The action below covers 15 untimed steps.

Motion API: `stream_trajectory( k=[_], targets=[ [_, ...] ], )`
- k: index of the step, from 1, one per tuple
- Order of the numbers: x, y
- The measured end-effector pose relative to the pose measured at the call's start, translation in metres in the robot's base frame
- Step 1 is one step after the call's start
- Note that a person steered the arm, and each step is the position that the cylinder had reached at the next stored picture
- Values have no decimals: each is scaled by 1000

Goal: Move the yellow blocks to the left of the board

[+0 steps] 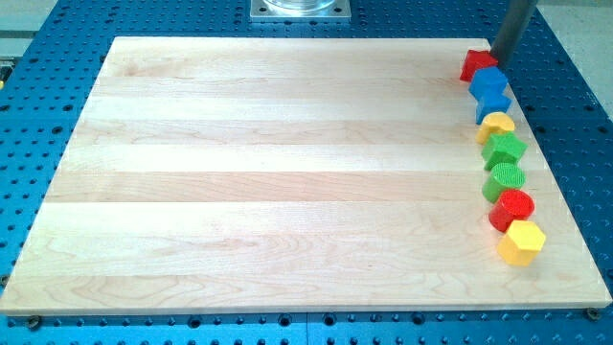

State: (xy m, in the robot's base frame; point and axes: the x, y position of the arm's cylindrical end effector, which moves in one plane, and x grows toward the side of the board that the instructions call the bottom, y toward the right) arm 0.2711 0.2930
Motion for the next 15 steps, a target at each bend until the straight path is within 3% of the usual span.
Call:
stream_trajectory(
  k=[3, 5, 15],
  targets=[
    [113, 16],
    [155, 16],
    [178, -3]
  ],
)
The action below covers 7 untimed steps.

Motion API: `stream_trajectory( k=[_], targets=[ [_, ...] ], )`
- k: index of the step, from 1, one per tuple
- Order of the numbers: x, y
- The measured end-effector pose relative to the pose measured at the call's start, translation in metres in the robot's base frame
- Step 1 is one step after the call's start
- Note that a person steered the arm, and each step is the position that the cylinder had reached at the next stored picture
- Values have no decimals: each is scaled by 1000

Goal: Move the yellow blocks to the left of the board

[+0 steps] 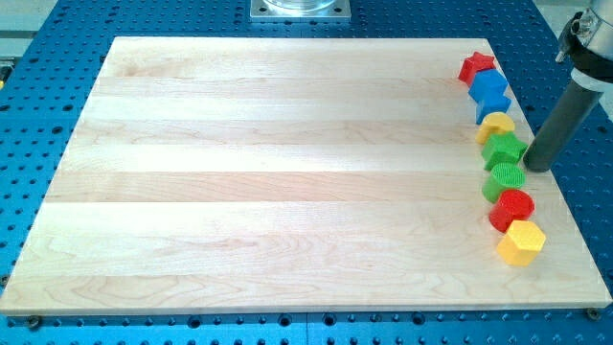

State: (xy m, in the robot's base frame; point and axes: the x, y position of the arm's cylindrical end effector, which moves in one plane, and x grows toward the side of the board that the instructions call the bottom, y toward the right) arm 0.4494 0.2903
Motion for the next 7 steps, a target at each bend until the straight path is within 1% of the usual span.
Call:
stream_trajectory(
  k=[2, 3, 4, 5, 6, 7],
  targets=[
    [-8, 0],
    [-7, -10],
    [-8, -7],
    [-36, 4],
    [-45, -38],
    [-45, -99]
  ],
)
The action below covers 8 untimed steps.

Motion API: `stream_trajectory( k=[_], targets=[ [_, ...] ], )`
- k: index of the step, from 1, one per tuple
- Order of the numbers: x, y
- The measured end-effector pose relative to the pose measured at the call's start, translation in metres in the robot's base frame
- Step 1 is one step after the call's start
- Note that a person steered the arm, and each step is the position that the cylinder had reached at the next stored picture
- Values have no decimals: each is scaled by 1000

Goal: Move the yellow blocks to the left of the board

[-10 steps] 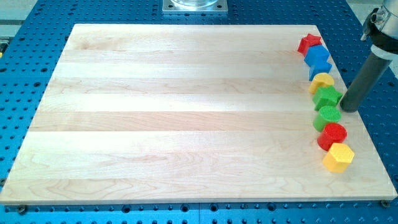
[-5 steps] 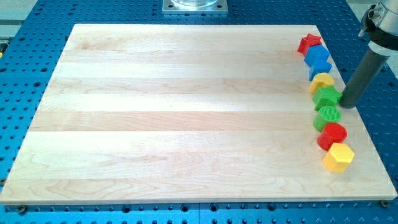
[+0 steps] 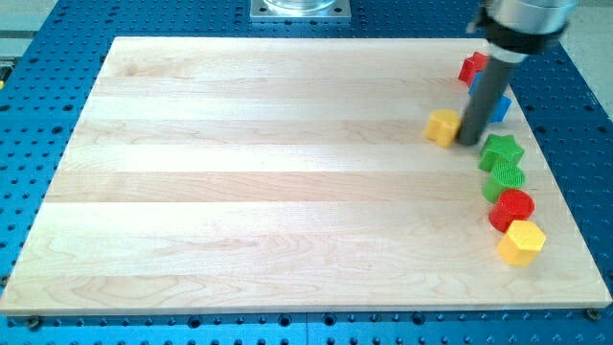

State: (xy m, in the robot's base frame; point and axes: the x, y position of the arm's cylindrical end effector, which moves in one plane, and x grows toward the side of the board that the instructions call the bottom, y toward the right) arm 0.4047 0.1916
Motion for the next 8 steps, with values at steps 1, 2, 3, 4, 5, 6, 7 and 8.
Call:
stream_trajectory(
  k=[1, 2, 3, 4, 5, 6, 7, 8],
  targets=[
    [0, -17],
    [-2, -3],
    [-2, 49],
    [-4, 103],
    [51, 140],
    [153, 113],
    [178, 68],
    [160, -1]
  ],
)
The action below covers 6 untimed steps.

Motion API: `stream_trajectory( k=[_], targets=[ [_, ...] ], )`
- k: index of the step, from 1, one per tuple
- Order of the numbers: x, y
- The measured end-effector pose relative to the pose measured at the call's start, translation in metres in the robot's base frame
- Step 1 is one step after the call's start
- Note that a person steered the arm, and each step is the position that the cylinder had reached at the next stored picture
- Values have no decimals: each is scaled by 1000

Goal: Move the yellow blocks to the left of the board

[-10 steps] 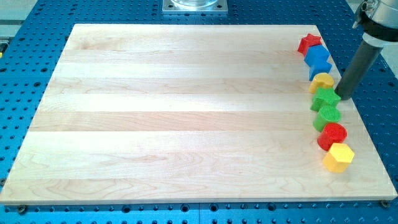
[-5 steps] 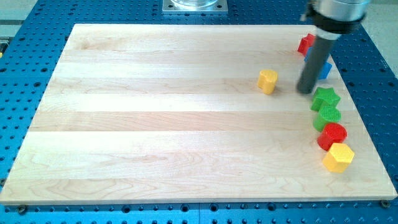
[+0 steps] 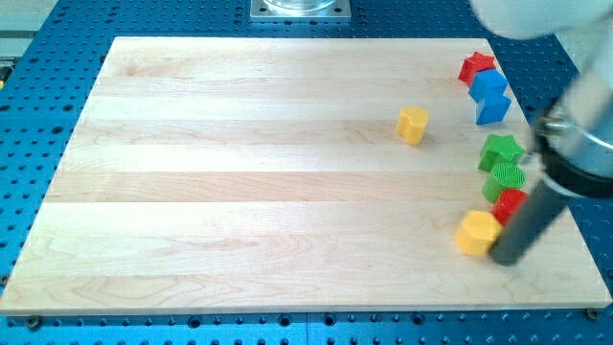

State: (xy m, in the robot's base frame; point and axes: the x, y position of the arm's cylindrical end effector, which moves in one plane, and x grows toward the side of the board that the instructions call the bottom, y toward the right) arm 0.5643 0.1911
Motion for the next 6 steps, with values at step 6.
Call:
stream_trajectory(
  k=[6],
  targets=[
    [-65, -77]
  ],
)
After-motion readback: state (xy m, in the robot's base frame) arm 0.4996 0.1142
